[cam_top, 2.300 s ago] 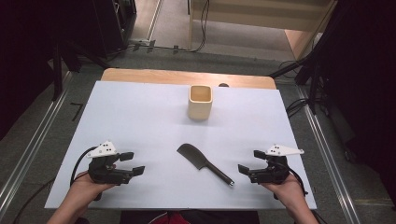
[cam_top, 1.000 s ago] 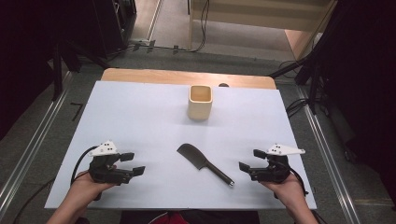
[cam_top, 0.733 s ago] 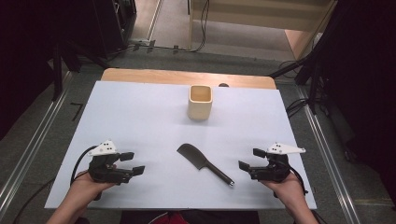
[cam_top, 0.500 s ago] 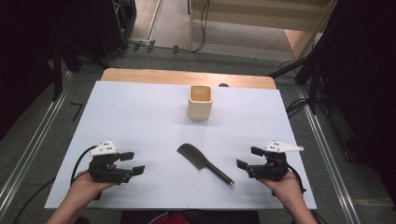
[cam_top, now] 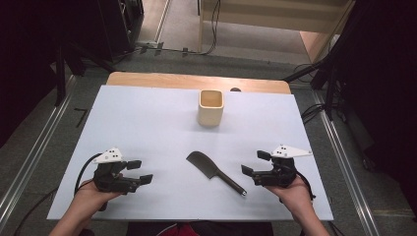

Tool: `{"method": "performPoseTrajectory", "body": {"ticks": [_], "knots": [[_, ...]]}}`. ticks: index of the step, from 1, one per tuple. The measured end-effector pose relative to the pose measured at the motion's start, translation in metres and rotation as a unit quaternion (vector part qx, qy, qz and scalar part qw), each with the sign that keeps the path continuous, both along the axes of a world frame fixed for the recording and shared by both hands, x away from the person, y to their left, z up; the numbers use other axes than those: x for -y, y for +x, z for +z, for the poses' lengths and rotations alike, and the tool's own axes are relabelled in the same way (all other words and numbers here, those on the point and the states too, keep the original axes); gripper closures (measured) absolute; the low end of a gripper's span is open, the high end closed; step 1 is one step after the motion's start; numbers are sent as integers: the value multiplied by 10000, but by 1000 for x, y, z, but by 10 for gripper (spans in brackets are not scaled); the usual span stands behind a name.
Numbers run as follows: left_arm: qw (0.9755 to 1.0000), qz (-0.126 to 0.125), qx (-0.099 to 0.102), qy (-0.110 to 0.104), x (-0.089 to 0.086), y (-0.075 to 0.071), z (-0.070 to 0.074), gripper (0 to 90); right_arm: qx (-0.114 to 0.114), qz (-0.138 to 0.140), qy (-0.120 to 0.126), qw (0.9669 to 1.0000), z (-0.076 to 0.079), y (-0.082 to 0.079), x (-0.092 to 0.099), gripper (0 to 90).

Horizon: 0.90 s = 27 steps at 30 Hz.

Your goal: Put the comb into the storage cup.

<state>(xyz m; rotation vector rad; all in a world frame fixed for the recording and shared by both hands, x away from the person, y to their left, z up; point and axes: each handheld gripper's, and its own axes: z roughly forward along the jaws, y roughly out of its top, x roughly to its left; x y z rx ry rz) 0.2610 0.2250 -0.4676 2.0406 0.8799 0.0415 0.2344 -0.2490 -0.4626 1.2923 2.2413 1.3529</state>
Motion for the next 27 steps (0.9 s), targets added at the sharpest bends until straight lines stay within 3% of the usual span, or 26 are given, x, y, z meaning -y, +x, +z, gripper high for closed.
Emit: {"method": "performPoseTrajectory", "body": {"ticks": [12, 27], "knots": [[10000, -4, -26, -6, 0, 0, 0, 257, 67, 144, -47, 9999, 3, 4, -16, 123], [10000, 53, -70, -43, -1, 1, 1, 258, -5, 74, -124, 9999, -1, 4, -21, 124]]}}
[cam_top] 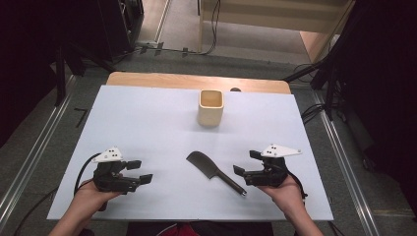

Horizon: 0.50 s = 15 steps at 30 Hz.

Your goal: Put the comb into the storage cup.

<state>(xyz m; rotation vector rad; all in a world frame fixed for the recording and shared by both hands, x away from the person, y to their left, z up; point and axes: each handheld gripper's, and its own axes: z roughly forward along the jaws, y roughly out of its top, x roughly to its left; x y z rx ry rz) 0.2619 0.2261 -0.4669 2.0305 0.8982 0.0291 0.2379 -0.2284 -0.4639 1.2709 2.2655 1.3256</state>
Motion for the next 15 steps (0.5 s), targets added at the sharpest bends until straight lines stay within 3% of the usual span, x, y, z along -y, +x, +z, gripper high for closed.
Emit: {"method": "performPoseTrajectory", "body": {"ticks": [15], "knots": [[10000, 1, 15, -31, 0, 2, 1, 258, -179, 34, -105, 9998, -15, -5, -2, 128]]}}
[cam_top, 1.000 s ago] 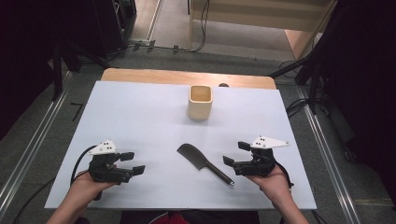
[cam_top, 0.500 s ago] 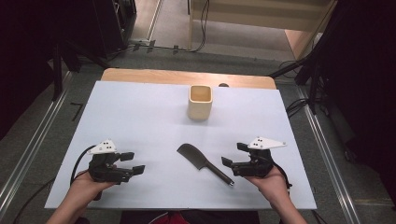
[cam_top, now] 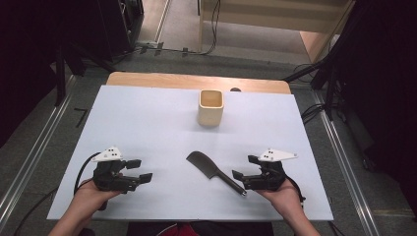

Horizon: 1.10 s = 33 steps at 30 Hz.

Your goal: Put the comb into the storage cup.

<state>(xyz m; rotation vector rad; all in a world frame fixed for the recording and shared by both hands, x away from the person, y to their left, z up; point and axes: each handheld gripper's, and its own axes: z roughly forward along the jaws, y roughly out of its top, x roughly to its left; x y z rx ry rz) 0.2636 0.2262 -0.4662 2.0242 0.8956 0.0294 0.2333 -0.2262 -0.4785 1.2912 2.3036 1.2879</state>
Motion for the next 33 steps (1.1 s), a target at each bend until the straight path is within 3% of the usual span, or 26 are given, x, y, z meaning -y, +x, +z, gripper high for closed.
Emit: {"method": "performPoseTrajectory", "body": {"ticks": [17, 33], "knots": [[10000, 19, 3, -43, 3, 7, 1, 259, -44, 44, -134, 9999, -9, -9, -1, 132], [9999, -12, -6, -100, 5, 12, 2, 268, -197, 265, -269, 9991, -22, -10, -10, 135]]}}
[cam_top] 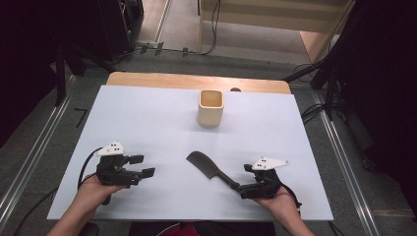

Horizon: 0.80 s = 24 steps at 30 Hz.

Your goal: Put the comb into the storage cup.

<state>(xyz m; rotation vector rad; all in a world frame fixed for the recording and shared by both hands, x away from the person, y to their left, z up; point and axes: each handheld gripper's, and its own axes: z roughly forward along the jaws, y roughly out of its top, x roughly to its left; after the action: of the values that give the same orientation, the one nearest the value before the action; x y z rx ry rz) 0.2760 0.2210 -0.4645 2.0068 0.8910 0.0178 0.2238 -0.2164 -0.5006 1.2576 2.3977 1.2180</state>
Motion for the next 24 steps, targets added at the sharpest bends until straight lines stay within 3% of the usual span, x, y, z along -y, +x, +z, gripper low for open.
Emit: {"method": "performPoseTrajectory", "body": {"ticks": [5, 14, 16, 24], "knots": [[10000, -8, -13, 12, 1, 0, 0, 267, -68, 124, -110, 9998, -4, 1, -5, 153], [10000, -44, -63, 32, 1, 0, -1, 267, -71, 381, -360, 9986, -12, 0, -14, 275], [10000, -32, -64, 13, 1, 0, -1, 267, -204, 383, -384, 9983, -14, 0, -17, 306], [10000, -18, -80, 6, 0, 0, -1, 267, -37, 345, -563, 9978, -15, -4, -21, 468]]}}
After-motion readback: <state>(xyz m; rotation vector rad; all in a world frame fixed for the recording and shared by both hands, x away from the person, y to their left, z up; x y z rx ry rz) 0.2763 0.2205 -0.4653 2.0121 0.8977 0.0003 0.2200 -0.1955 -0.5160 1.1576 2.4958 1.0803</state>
